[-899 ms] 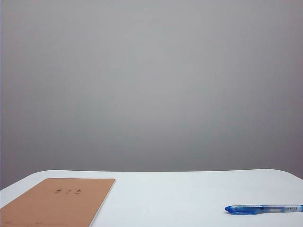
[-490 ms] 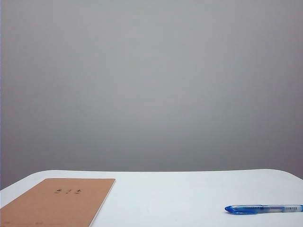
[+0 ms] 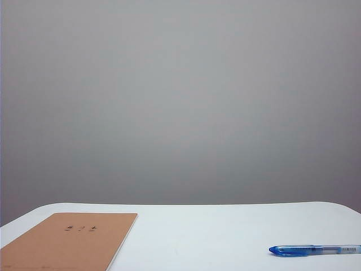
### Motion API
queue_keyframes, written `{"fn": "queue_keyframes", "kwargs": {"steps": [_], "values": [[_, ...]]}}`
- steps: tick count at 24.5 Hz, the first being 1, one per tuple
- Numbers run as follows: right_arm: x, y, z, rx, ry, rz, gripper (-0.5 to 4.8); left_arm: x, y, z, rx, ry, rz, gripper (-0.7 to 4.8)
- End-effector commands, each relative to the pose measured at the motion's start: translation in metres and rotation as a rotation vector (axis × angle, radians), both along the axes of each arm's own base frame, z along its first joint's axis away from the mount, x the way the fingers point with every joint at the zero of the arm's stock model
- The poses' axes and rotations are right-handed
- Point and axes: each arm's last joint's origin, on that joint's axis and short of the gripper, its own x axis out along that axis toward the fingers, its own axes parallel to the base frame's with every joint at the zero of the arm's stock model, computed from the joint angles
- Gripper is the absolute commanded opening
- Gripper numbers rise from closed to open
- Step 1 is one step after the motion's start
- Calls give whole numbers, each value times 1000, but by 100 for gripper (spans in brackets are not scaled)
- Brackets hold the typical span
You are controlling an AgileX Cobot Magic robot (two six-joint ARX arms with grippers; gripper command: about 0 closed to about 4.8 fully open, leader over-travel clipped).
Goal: Pick up a pen on the table and place it on the notebook.
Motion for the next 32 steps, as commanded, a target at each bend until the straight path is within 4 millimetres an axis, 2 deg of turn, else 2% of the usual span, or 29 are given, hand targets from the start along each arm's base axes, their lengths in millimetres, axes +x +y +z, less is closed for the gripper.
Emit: {"fn": "queue_keyframes", "kwargs": {"steps": [1,3,4,5,10,13,14,16,17,21,26,29,31,32], "values": [[-4,-2,26,-16,-74,-78,-6,11,0,16,11,75,-3,-6],[-2,-3,40,-47,-71,-104,-6,22,-1,28,78,119,-19,-6],[5,-3,58,-60,-57,-99,-6,35,-1,38,176,192,-34,-6],[17,-2,79,-84,-26,-63,-6,47,-1,48,227,261,-52,-6],[62,1,134,-249,56,156,-6,76,-2,76,335,373,-132,-6],[97,-2,160,-330,107,255,-5,84,-3,91,409,384,-167,-6],[121,-5,173,-386,134,343,-5,85,-3,100,437,381,-178,-6],[140,-8,181,-410,162,409,-5,86,-3,111,460,379,-186,-6],[161,-9,186,-443,181,455,-5,85,-3,120,488,369,-202,-6],[196,-12,185,-554,198,465,2,82,-8,130,489,296,-358,-6],[225,-12,163,-651,209,563,4,87,-13,124,486,284,-512,-6],[236,-13,142,-680,262,635,4,95,-20,114,483,356,-558,-6],[249,-5,108,-844,318,763,14,110,-31,97,470,455,-641,-6],[251,-4,101,-878,333,795,21,114,-35,93,469,472,-662,-6]]}}
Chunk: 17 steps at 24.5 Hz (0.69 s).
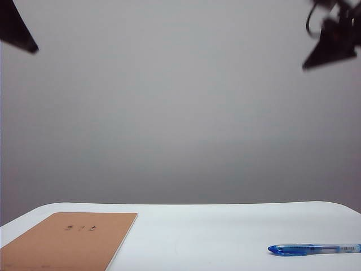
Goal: Pick up a pen on the table and place it on the notebook.
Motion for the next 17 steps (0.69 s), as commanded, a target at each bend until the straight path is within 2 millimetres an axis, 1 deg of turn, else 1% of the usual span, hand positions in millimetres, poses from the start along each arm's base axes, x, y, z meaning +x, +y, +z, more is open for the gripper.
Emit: {"fn": "queue_keyframes", "kwargs": {"steps": [1,3,7,8,9,10,11,14,17], "values": [[6,7,-25,-152,32,152,27,10,-11,-10,1,63,-59,-6],[10,8,-39,-216,75,207,57,16,-21,-18,7,102,-97,-6],[14,15,-58,-301,157,303,69,26,-36,-28,14,126,-154,-6],[13,20,-68,-357,198,353,143,29,-44,-30,15,121,-183,-6],[13,22,-72,-390,220,364,191,30,-48,-31,14,114,-197,-6],[12,24,-77,-436,247,372,250,32,-50,-31,13,105,-202,-6],[13,30,-87,-530,292,386,266,35,-52,-31,3,87,-209,-6],[11,35,-100,-613,359,441,267,37,-53,-29,-29,60,-236,-6],[8,39,-106,-624,411,480,270,38,-53,-28,-31,43,-236,-6]]}}
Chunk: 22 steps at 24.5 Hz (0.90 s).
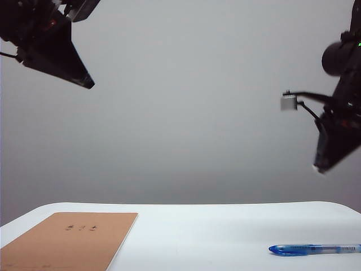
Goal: Pick up a pen on the table and place it on the notebook.
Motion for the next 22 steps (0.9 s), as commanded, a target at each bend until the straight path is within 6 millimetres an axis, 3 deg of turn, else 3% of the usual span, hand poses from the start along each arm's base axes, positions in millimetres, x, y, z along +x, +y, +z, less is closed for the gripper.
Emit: {"fn": "queue_keyframes", "kwargs": {"steps": [1,7,16,18,19,22], "values": [[-5,5,-3,-30,52,50,285,1,-1,4,-21,-27,-13,-6],[-1,11,-14,-41,55,92,382,6,-3,2,-36,-30,-28,-6],[7,21,-48,-58,125,144,385,11,-5,-1,-35,-45,-27,-6],[9,23,-55,-59,129,148,398,12,-5,1,-41,-67,-28,-6],[11,24,-59,-59,122,147,435,13,-5,1,-43,-79,-29,-6],[12,24,-66,-59,86,140,436,15,-6,2,-47,-91,-29,-6]]}}
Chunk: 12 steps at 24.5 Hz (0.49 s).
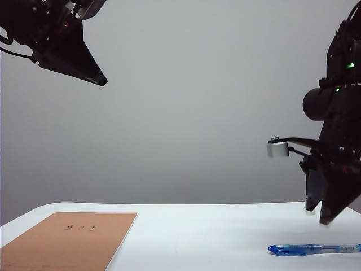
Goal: Pick up a pen on the table and place it on the notebook.
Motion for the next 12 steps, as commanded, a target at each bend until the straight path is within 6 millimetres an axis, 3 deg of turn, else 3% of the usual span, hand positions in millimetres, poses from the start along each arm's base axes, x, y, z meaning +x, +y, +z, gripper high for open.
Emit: {"fn": "queue_keyframes", "kwargs": {"steps": [1,12], "values": [[1,1,-5,5,-58,2,436,3,-1,3,-10,-32,-4,-6],[-16,-2,-40,-7,-100,-22,436,6,-2,1,-12,-37,-4,-6]]}}
